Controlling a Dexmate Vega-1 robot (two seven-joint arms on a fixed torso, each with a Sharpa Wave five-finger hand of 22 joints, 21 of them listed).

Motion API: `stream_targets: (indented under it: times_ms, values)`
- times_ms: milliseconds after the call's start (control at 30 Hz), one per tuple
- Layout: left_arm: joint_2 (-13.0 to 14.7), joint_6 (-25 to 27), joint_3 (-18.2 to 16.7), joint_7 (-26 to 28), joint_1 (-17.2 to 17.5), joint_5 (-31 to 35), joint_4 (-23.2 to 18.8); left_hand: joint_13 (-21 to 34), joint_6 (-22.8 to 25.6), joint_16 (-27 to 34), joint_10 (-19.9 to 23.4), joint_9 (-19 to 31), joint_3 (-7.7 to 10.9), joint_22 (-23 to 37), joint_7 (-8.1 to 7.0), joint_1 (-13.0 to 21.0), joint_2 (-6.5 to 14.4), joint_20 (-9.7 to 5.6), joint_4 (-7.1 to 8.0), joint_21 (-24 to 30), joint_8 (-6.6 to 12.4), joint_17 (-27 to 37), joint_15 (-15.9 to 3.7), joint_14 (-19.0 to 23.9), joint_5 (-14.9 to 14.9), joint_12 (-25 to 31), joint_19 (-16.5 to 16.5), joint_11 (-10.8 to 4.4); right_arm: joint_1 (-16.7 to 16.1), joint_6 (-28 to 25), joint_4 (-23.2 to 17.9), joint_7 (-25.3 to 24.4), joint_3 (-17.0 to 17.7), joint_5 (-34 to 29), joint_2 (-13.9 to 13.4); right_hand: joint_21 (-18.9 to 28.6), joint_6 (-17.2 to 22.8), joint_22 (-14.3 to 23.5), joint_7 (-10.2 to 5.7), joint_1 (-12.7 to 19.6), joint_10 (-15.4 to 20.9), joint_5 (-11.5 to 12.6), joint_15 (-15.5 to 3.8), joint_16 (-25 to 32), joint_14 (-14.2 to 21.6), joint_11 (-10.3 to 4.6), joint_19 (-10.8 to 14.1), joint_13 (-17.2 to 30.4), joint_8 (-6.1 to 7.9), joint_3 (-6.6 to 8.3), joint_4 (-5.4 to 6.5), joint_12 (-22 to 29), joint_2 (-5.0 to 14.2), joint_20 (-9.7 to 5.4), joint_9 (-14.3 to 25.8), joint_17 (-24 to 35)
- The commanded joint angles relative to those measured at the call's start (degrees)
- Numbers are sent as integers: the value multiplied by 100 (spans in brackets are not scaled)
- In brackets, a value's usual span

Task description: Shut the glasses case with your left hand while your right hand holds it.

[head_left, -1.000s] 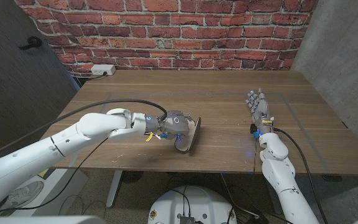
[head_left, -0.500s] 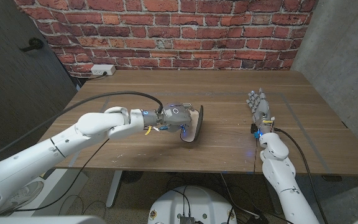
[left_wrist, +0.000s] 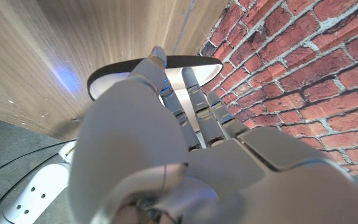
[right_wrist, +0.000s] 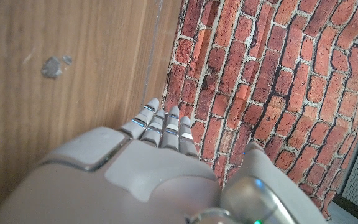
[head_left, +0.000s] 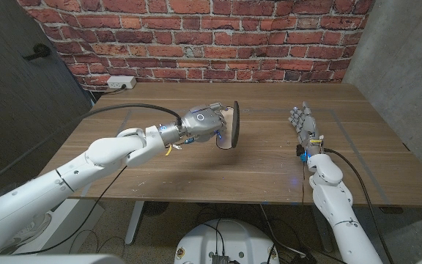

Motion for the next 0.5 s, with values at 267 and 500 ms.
stream_targets:
  times_ms: [267, 500]
  values:
    - [-274, 296, 271, 930, -311, 72, 386, 29, 58, 1, 287, 12, -28, 6, -18, 30, 29, -35, 18, 47, -36, 71, -1016, 34, -6, -31, 44, -189, -61, -990, -691, 497, -154, -35, -567, 131, 283, 41, 130, 222, 520, -74, 110, 112, 732, 174, 648, 45, 47, -129, -280, 156, -288, 143, 27, 53]
    - [-355, 428, 377, 1054, -401, 48, 484, 32, 67, -18, 286, 6, -42, 5, -15, 44, 28, -28, 25, 61, -52, 108, -1017, 33, -6, -48, 42, -188, -34, -1353, -901, 950, -250, 31, -949, 248, 467, 48, 288, 137, 742, -64, 176, 137, 1063, 243, 1101, 50, 69, -286, -312, 197, -500, 242, 30, 69]
